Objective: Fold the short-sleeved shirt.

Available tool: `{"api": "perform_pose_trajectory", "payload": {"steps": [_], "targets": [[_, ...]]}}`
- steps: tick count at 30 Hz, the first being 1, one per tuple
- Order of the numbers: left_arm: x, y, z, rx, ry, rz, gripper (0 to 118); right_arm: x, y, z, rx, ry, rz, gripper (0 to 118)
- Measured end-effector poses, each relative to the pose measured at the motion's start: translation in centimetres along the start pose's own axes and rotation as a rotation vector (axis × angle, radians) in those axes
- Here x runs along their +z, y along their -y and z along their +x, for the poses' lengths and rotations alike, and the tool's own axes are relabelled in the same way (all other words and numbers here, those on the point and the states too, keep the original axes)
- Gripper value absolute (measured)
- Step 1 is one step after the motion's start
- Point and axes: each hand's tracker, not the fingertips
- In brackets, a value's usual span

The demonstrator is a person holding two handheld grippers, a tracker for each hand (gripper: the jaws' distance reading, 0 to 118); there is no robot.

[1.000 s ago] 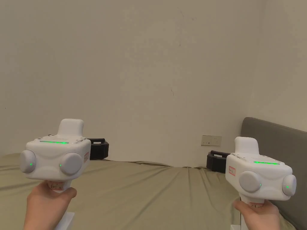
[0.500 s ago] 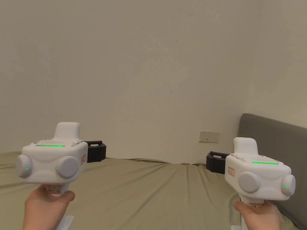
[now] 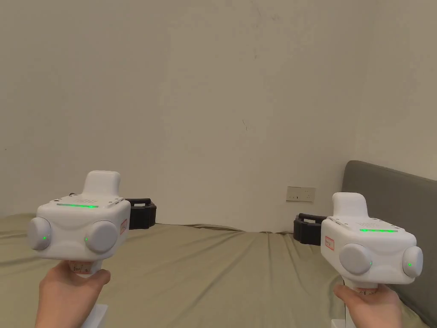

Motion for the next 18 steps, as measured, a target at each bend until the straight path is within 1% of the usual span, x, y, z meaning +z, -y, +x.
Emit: {"api": "perform_pose_trajectory", "payload": {"steps": [2, 3, 4, 5, 6, 7, 8, 9, 10, 12, 13, 16, 18], "targets": [[0.0, -0.1, -0.2, -0.005, 0.025, -0.005, 118, 0.1, -0.1, 0.0, -0.008, -0.016, -0.013, 118], [0.1, -0.1, -0.4, 0.003, 0.088, -0.021, 118, 0.2, 0.0, 0.0, -0.006, -0.018, -0.010, 118], [0.3, 0.0, -0.5, 0.007, 0.120, -0.010, 113, 0.5, 0.2, 0.0, -0.007, -0.020, -0.007, 111], [0.6, 0.1, -0.4, -0.010, 0.111, 0.000, 64, 0.8, 0.5, -0.2, 0.000, -0.015, 0.009, 70], [0.7, 0.2, -0.1, -0.037, 0.103, 0.004, 4, 1.1, 0.7, -0.3, 0.022, 0.010, 0.016, 10], [0.4, 0.4, 0.2, -0.074, 0.072, -0.012, 0, 1.0, 1.0, -0.5, 0.046, 0.036, 0.009, 3], [0.4, 0.7, 0.4, -0.051, 0.042, -0.006, 0, 0.9, 1.3, -0.7, 0.053, 0.077, -0.025, 2], [0.3, 0.8, 0.2, -0.046, 0.081, -0.029, 0, 1.1, 1.6, -0.6, 0.024, 0.039, -0.006, 2], [0.4, 1.0, 0.1, -0.022, 0.130, -0.054, 0, 1.0, 1.9, -0.3, -0.003, -0.047, -0.033, 2], [0.1, 1.7, 0.1, -0.059, 0.063, -0.029, 0, 1.2, 2.5, -0.8, 0.023, -0.036, -0.043, 2], [0.1, 1.9, 0.1, -0.070, 0.051, -0.029, 0, 1.4, 2.8, -1.3, 0.048, -0.041, -0.036, 2], [0.1, 2.3, -1.3, -0.025, 0.062, -0.059, 0, 1.4, 3.2, -2.1, 0.084, -0.066, -0.032, 2], [0.6, 2.8, -2.4, -0.019, 0.026, -0.057, 0, 1.2, 3.3, -3.2, 0.087, -0.105, -0.034, 2]]}}
